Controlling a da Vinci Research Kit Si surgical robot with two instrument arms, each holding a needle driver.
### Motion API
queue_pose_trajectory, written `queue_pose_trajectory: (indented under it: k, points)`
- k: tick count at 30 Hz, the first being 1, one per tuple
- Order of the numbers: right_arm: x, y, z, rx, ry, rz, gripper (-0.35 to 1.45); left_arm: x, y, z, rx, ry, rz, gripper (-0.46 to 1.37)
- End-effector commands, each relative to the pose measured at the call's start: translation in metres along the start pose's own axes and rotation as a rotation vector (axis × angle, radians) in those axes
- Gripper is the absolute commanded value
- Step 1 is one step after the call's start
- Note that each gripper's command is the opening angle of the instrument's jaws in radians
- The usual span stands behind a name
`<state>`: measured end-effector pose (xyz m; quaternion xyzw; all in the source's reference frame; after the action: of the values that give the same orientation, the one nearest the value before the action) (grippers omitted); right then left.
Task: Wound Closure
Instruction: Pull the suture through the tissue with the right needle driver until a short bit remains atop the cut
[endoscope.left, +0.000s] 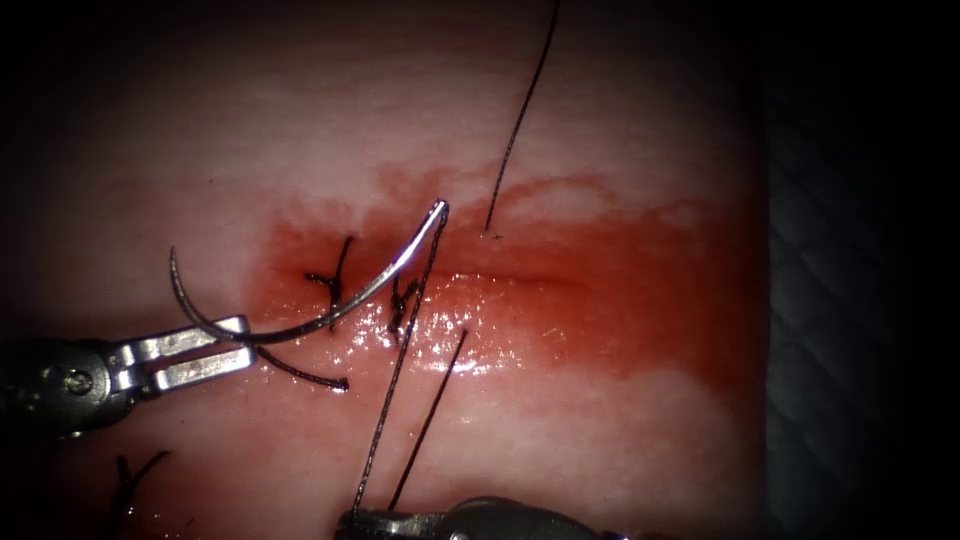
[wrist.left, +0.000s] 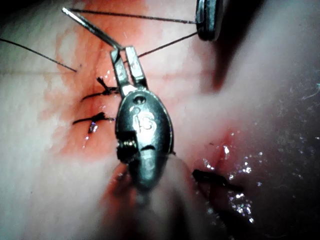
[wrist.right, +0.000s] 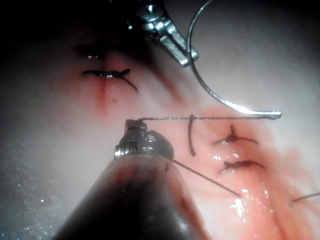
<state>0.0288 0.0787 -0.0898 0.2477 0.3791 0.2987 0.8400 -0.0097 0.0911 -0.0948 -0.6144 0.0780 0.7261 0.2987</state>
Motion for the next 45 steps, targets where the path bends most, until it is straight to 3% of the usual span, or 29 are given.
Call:
queue_pose_trajectory:
  k: [1, 7, 8, 9, 11, 13, 17, 24, 31, 37, 45]
  points:
    - [0.0001, 0.0, 0.0001, -0.004, 0.001, 0.003, -0.35, 0.0001, 0.0002, -0.0003, -0.004, 0.001, 0.001, -0.35]
    - [0.0005, 0.0005, 0.0003, -0.003, 0.045, -0.014, -0.35, 0.0003, -0.0003, -0.0014, -0.002, -0.003, 0.0, -0.35]
    - [0.0006, 0.0007, 0.0004, -0.013, 0.063, -0.032, -0.16, 0.0003, -0.0007, -0.0015, 0.003, -0.007, -0.007, -0.35]
    - [0.0006, 0.0009, 0.0005, -0.026, 0.083, -0.045, 0.26, 0.0003, -0.0011, -0.0017, 0.007, -0.014, -0.008, -0.35]
    - [0.0005, 0.0012, 0.0006, -0.037, 0.099, -0.056, 0.65, 0.0003, -0.0019, -0.0019, 0.014, -0.017, -0.01, -0.35]
    - [0.0004, 0.0019, 0.0007, -0.041, 0.098, -0.072, 0.91, 0.0004, -0.0029, -0.0023, 0.023, -0.021, -0.002, -0.35]
    - [-0.0003, 0.004, 0.0004, -0.078, 0.099, -0.121, 1.16, 0.0006, -0.005, -0.0034, 0.048, -0.03, 0.004, -0.35]
    - [-0.0025, 0.0086, -0.0015, -0.148, 0.104, -0.143, 1.33, 0.0002, -0.009, -0.0059, 0.109, -0.052, 0.021, -0.35]
    - [-0.0048, 0.0125, -0.0029, -0.172, 0.108, -0.146, 1.28, -0.0005, -0.0111, -0.0073, 0.144, -0.069, 0.033, -0.35]
    - [-0.0073, 0.0171, -0.0017, -0.19, 0.117, -0.158, 1.36, -0.0006, -0.0128, -0.009, 0.175, -0.082, 0.042, -0.35]
    - [-0.008, 0.0209, 0.0015, -0.185, 0.121, -0.169, 1.32, -0.0009, -0.0137, -0.0097, 0.192, -0.086, 0.053, -0.35]
